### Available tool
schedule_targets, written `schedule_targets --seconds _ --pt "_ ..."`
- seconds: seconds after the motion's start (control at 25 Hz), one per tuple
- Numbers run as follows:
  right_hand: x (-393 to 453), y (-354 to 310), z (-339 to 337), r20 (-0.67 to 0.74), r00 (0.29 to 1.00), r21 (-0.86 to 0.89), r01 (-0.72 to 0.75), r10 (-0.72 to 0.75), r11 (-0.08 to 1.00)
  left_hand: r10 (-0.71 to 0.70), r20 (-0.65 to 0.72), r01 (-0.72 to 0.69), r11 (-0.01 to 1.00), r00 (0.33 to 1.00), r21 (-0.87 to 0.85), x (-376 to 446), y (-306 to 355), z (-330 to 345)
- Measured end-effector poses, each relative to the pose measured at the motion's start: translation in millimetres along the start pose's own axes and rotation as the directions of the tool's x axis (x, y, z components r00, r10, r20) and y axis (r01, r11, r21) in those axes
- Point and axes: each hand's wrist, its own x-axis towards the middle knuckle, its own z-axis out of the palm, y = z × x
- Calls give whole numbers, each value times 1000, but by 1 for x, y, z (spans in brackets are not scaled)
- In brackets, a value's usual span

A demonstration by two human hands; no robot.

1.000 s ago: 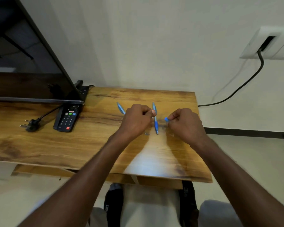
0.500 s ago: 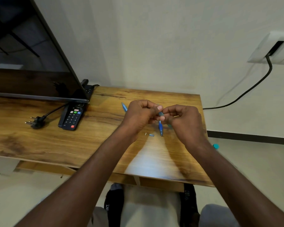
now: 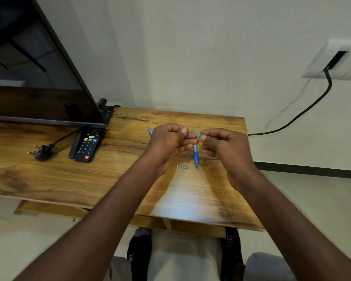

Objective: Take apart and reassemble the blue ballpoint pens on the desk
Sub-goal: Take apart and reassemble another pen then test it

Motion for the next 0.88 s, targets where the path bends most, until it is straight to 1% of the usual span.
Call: schedule_targets --seconds 0.04,0.12,0.16,0.24,0.36,0.52,0.6,0.72,0.8,0.88 --pt "1 1 -1 -9 1000 -11 7 -7 1000 -64 8 64 997 998 -48 0 0 0" --pt "3 3 -1 -25 999 -59 45 -46 997 -192 79 201 972 978 -125 -1 0 2" --pt "4 4 -1 -45 996 -109 77 -82 991 -237 124 254 956 964 -144 -3 0 4" --pt "6 5 -1 -74 982 -237 149 -171 960 -280 184 309 938 942 -158 -6 0 9" --pt "5 3 -1 -70 970 -344 197 -234 918 -286 215 324 931 934 -167 -7 -2 12" --pt "4 2 -2 -71 964 -377 213 -257 901 -286 233 330 926 930 -182 -7 -7 12" --pt "5 1 -2 -53 953 -450 244 -299 859 -286 230 330 926 930 -183 -7 -8 12" --pt "4 2 -2 16 927 -566 318 -376 760 -282 218 325 926 934 -193 -7 -9 12" --pt "4 2 0 44 916 -595 344 -398 726 -287 208 327 925 935 -193 -8 -9 13" --pt "3 0 1 61 913 -602 356 -404 714 -288 204 327 925 936 -193 -9 -10 14"
